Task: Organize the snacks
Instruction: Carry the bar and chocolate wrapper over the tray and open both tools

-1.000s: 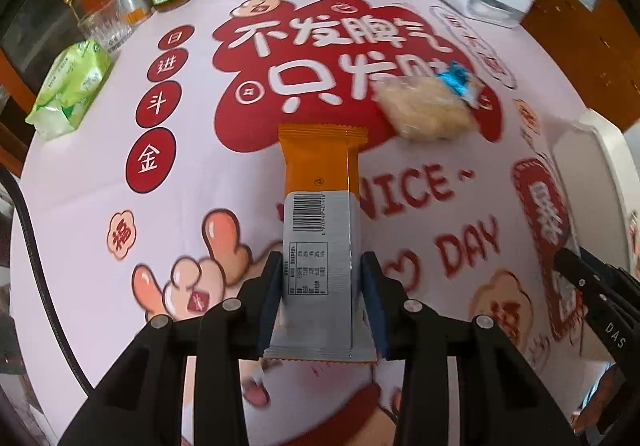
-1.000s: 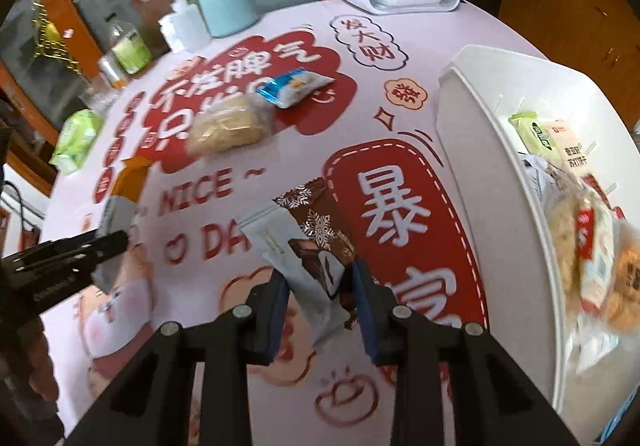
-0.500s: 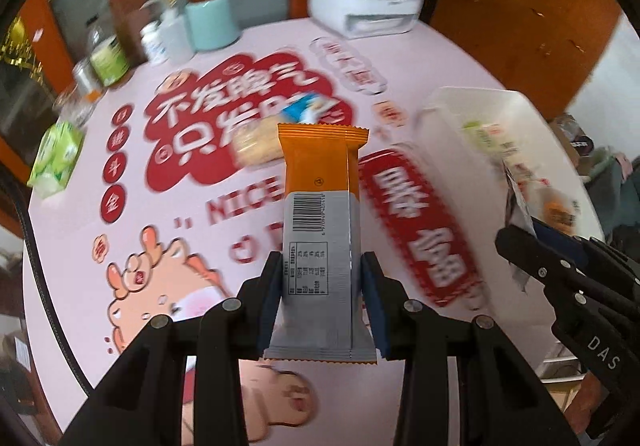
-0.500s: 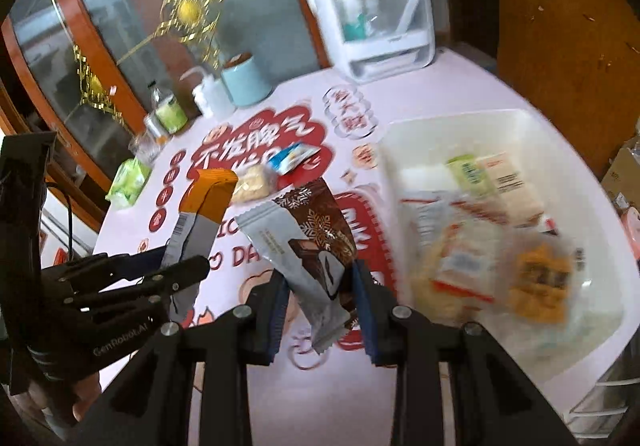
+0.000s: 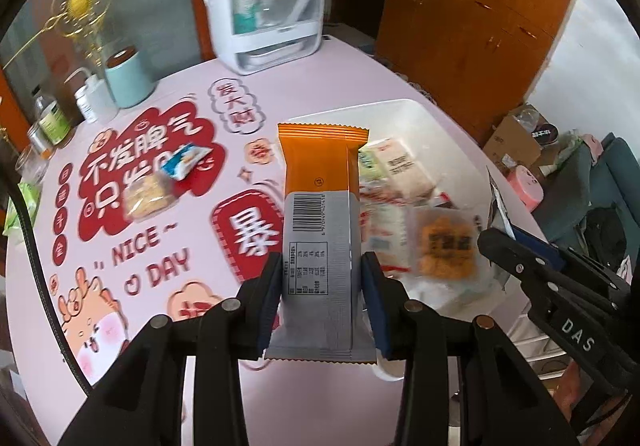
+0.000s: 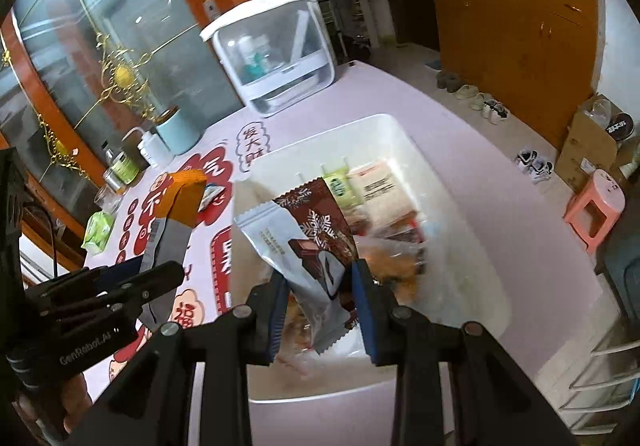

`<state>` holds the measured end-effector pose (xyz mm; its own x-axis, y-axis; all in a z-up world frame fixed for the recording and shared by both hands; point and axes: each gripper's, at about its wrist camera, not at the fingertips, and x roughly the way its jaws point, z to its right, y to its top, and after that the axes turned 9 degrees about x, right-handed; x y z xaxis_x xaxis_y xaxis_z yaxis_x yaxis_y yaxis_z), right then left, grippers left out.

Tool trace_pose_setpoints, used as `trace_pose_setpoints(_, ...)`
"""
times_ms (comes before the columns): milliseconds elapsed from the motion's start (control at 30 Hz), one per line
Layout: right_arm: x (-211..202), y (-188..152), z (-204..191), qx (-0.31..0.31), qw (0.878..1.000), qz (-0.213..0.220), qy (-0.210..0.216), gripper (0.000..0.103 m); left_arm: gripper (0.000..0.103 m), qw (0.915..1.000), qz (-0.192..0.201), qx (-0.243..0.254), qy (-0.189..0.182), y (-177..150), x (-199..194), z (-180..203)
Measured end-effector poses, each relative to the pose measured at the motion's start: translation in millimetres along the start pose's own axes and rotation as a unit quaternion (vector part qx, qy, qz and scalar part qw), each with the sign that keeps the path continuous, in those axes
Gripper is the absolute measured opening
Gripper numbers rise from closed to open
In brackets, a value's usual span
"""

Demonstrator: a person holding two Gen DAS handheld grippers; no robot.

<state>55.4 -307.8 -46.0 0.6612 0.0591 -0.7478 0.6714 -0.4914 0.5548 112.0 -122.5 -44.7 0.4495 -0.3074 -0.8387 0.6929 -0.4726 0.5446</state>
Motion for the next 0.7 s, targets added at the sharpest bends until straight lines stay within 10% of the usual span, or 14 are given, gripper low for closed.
trace_pose_setpoints(600, 46, 88, 1, -0.023, 1.0, 0.004, -0.002, 0.034, 0.041, 0.9992, 0.031, 0.006, 0.023, 84, 35, 33)
trace_pose_setpoints(700, 58, 97, 0, -0.018, 1.0, 0.001, -0.013, 0.039, 0.066, 0.9988, 0.03, 0.01, 0.038, 94, 42, 33)
